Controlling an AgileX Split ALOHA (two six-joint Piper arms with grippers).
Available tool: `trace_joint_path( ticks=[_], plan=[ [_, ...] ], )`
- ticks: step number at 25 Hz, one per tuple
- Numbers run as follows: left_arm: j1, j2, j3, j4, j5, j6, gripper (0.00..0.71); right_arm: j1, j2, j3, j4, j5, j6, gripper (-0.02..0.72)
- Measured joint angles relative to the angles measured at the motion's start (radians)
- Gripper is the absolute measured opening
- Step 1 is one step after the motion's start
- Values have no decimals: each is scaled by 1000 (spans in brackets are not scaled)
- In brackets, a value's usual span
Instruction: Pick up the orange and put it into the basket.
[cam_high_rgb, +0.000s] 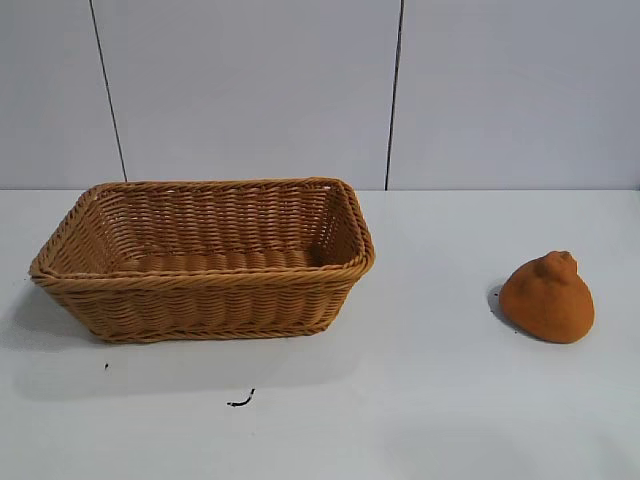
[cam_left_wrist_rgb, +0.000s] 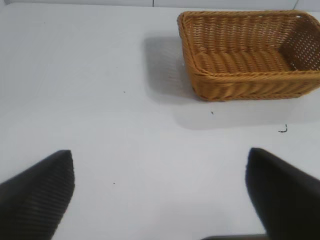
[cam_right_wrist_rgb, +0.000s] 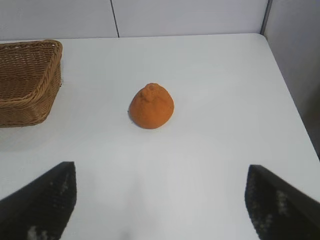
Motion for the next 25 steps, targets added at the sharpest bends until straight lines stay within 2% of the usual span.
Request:
trace_joint_path(
  ticks=[17, 25],
  plan=[
    [0, 0, 0, 0, 0, 0, 666, 0, 10, -12, 0, -6, -6, 630],
    [0, 0, 0, 0, 0, 0, 666, 0, 401, -215, 1, -9, -7, 630]
  ],
)
